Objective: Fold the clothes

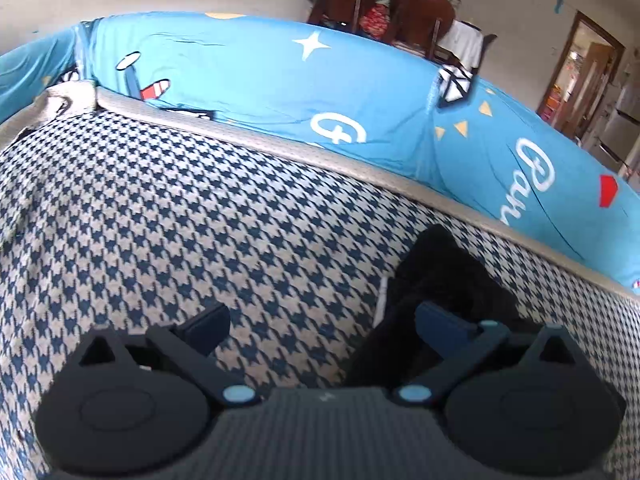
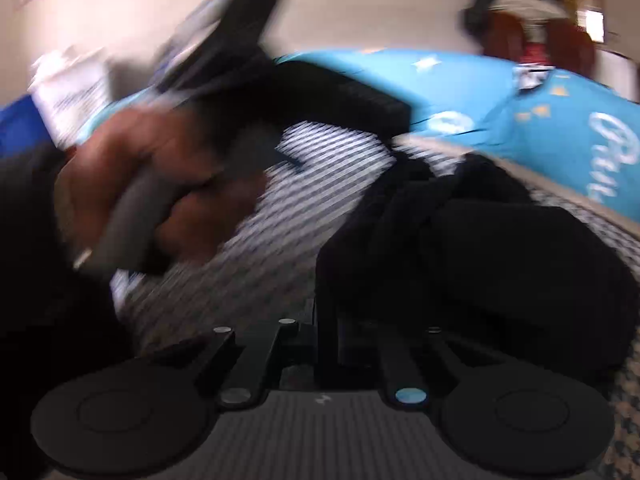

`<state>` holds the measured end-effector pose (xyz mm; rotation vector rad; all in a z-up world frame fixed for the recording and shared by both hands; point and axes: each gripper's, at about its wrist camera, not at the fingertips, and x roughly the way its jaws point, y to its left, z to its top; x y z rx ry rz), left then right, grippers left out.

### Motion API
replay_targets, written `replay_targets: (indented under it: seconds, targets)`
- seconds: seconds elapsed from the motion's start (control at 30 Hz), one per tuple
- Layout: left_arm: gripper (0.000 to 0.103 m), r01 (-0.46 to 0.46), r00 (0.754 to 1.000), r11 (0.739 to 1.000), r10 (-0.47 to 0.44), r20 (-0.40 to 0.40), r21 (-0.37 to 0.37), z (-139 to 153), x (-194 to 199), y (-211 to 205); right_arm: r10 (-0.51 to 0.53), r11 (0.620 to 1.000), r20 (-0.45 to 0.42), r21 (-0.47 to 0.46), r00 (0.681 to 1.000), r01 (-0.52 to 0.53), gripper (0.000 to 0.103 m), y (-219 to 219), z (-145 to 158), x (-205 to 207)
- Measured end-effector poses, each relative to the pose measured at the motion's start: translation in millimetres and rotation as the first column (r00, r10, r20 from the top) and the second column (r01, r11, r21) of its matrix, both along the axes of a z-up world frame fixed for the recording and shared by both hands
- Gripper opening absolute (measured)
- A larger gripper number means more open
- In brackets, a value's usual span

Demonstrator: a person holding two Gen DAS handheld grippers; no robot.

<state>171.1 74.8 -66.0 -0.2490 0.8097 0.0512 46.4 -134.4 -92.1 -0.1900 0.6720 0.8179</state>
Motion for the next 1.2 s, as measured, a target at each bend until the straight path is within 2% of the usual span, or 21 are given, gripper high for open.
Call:
replay_targets:
  seconds: [0.13, 0.27, 0.37, 0.5, 0.6, 0.7, 0.77, 0.8, 0.9, 0.97, 1.13, 1.2]
  targets:
    - [0.103, 0.057, 0.996, 0.998, -0.058, -0.073, -0.012, -18, 1, -12, 0.089, 0.995, -0.018, -0.053, 0.996, -0.089, 0.011, 8, -9, -18]
    - [0.103, 0.083, 0.989, 0.997, -0.082, -0.124, 0.005, -34, -2, -20, 0.070, 0.997, -0.017, -0.034, 0.997, -0.070, 0.013, -7, 1, -15]
    - [0.103, 0.083, 0.988, 0.997, -0.082, -0.133, -0.001, -37, -4, -16, 0.030, 1.000, 0.010, 0.007, 1.000, -0.030, 0.013, -27, 15, -14]
    - [0.103, 0.075, 0.984, 0.996, -0.081, -0.161, -0.047, -42, -5, -8, -0.066, 0.996, 0.048, 0.055, 0.997, 0.064, 0.014, -49, 32, -3]
    - [0.103, 0.091, 0.982, 0.995, -0.097, -0.161, -0.044, -43, -9, -7, -0.170, 0.981, 0.062, 0.101, 0.983, 0.163, 0.020, -64, 41, 10]
    - [0.103, 0.134, 0.979, 0.991, -0.133, -0.155, -0.008, -43, -13, -12, -0.293, 0.952, 0.083, 0.114, 0.953, 0.283, 0.034, -69, 45, 26]
    - [0.103, 0.161, 0.976, 0.987, -0.157, -0.153, 0.014, -43, -17, -15, -0.379, 0.923, 0.084, 0.106, 0.922, 0.370, 0.049, -74, 46, 34]
    - [0.103, 0.174, 0.974, 0.985, -0.168, -0.152, 0.025, -43, -18, -16, -0.421, 0.905, 0.079, 0.101, 0.903, 0.413, 0.051, -76, 46, 38]
    - [0.103, 0.203, 0.969, 0.978, -0.195, -0.152, 0.044, -43, -21, -18, -0.519, 0.853, 0.016, 0.074, 0.855, 0.516, 0.062, -84, 39, 53]
    - [0.103, 0.218, 0.965, 0.975, -0.209, -0.158, 0.039, -44, -23, -18, -0.566, 0.822, -0.033, 0.047, 0.824, 0.567, 0.074, -90, 33, 61]
    - [0.103, 0.255, 0.953, 0.966, -0.244, -0.179, 0.037, -49, -28, -20, -0.601, 0.790, -0.178, 0.014, 0.779, 0.613, 0.085, -110, 10, 70]
    - [0.103, 0.267, 0.950, 0.963, -0.255, -0.182, 0.042, -50, -30, -21, -0.609, 0.779, -0.236, 0.003, 0.758, 0.627, 0.086, -113, -1, 70]
